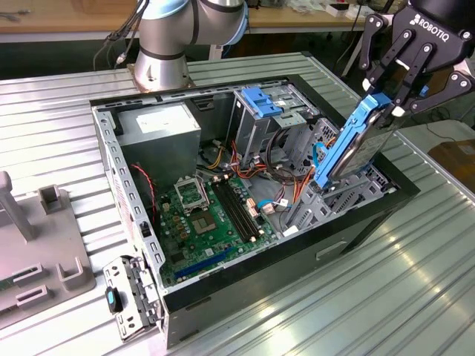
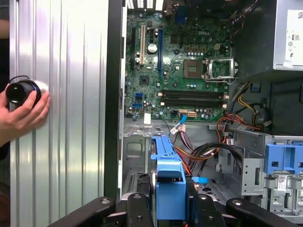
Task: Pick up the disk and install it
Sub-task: 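Insert the disk into the insertion slot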
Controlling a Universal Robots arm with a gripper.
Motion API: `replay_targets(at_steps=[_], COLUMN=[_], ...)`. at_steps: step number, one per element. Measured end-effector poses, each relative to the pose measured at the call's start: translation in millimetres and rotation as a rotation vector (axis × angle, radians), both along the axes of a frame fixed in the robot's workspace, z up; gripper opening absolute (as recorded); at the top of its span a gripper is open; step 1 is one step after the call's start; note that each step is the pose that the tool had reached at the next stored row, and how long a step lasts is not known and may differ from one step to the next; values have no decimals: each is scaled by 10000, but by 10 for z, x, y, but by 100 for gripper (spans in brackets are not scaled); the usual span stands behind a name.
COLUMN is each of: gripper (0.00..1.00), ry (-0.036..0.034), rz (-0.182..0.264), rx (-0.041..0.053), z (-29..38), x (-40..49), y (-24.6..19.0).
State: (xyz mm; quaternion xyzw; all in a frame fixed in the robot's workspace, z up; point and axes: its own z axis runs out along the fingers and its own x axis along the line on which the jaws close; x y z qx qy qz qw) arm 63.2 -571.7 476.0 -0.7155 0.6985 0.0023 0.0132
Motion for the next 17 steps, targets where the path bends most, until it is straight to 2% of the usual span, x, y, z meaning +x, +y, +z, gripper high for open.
replay_targets(at_steps=[4,7,13,17], gripper=[37,37,37,37], ry=[0,0,0,0], rz=[-17,-18,-17,-20], rx=[-3,0,-3,-2], z=[-27,-64,-137,-144], x=[0,36,42,52], y=[0,21,23,23])
